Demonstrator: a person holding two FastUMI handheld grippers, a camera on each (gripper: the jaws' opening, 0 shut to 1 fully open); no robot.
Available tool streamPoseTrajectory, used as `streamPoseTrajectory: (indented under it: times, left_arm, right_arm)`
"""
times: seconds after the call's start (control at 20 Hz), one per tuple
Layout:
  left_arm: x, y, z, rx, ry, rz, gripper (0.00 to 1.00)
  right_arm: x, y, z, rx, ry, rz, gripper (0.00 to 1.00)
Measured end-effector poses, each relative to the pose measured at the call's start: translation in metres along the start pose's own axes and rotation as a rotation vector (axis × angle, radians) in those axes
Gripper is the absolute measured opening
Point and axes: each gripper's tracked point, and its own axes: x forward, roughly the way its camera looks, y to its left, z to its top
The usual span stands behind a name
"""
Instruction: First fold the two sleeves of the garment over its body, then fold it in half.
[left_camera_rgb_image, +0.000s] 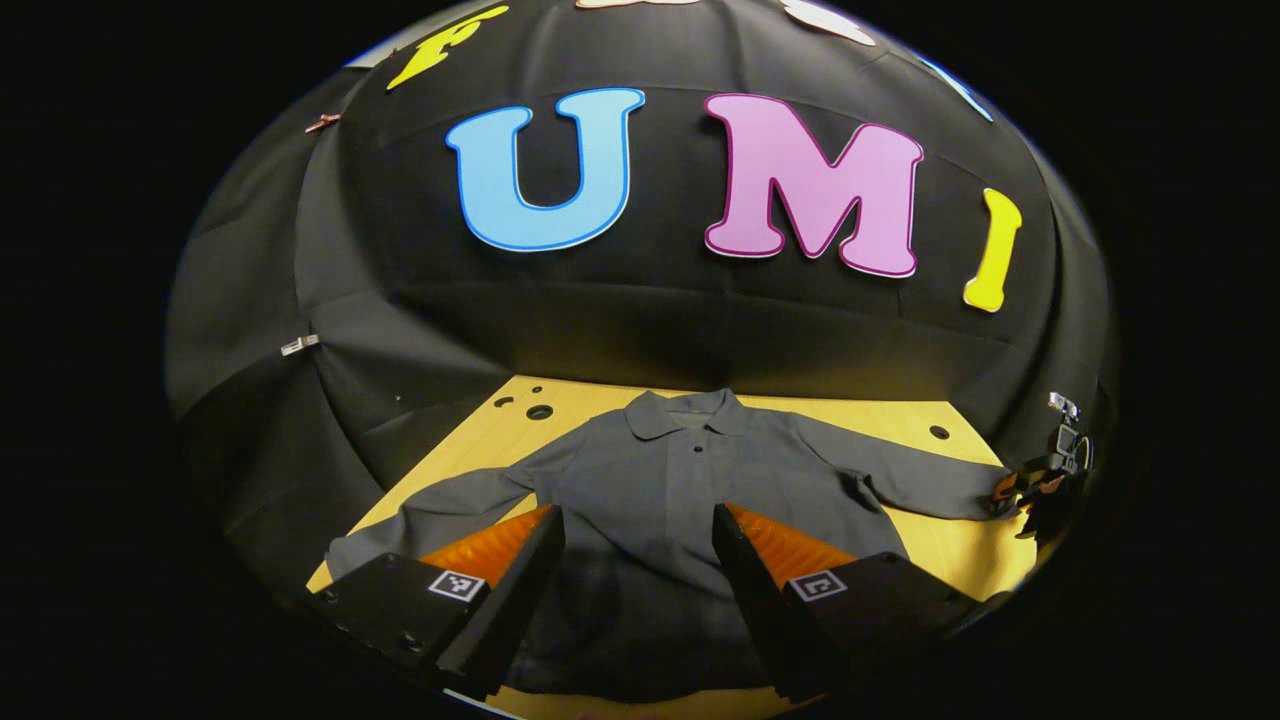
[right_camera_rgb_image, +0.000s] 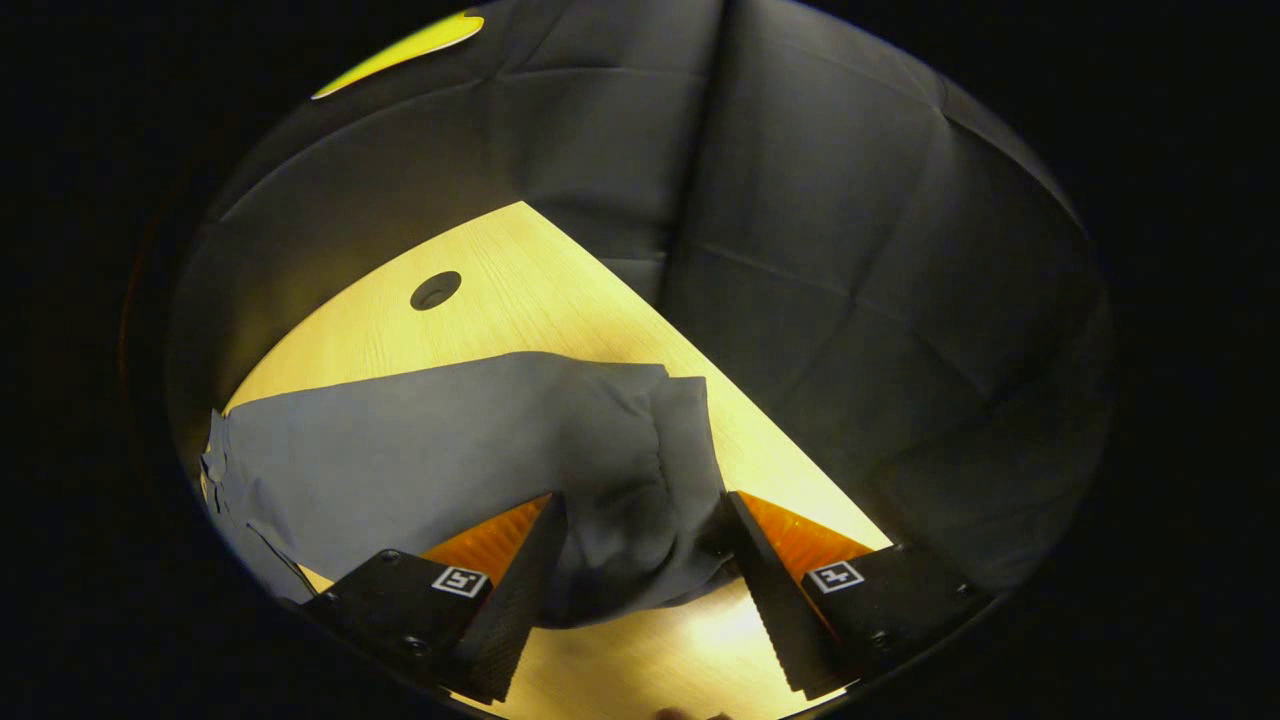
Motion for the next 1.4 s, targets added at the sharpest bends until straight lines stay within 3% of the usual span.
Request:
streamPoseTrajectory:
  times: [0.1,0.15,0.35,0.4,0.45,0.5,0.55,0.75,0.85,1.15,1.4]
  left_arm:
    - [0.002,-0.003,-0.001,-0.005,0.005,-0.001,0.95]
    - [0.002,-0.005,-0.001,-0.005,0.006,-0.004,0.95]
    - [0.001,-0.014,0.000,-0.006,0.005,-0.019,0.95]
    - [0.001,-0.015,-0.001,-0.004,0.007,-0.025,0.95]
    - [0.000,-0.016,-0.001,0.000,0.006,-0.027,0.95]
    - [-0.001,-0.015,0.000,0.003,0.004,-0.026,0.95]
    - [-0.003,-0.012,0.001,0.006,0.001,-0.022,0.95]
    - [-0.004,-0.002,0.002,-0.012,0.006,0.000,0.95]
    - [-0.006,0.001,0.006,-0.012,-0.003,0.006,0.95]
    - [-0.017,0.017,0.008,-0.016,-0.026,0.028,0.95]
    - [-0.031,0.041,0.015,-0.014,-0.069,0.040,0.95]
  right_arm:
    - [-0.002,0.003,0.004,-0.014,-0.008,0.011,0.99]
    - [-0.003,0.007,0.008,-0.033,-0.019,0.029,0.91]
    - [-0.002,0.020,0.008,-0.087,-0.032,0.071,0.30]
    - [-0.001,0.023,0.008,-0.093,-0.035,0.062,0.29]
    - [0.002,0.026,0.008,-0.100,-0.035,0.063,0.16]
    - [-0.003,0.026,0.008,-0.109,-0.027,0.064,0.19]
    - [-0.005,0.026,0.006,-0.109,-0.019,0.071,0.07]
    - [-0.011,0.033,0.004,-0.034,0.026,0.094,0.06]
    - [-0.018,0.034,0.014,-0.036,-0.005,0.103,0.05]
    - [-0.074,0.063,0.050,-0.145,-0.103,0.165,0.05]
    - [-0.153,0.113,0.086,-0.272,-0.222,0.233,0.05]
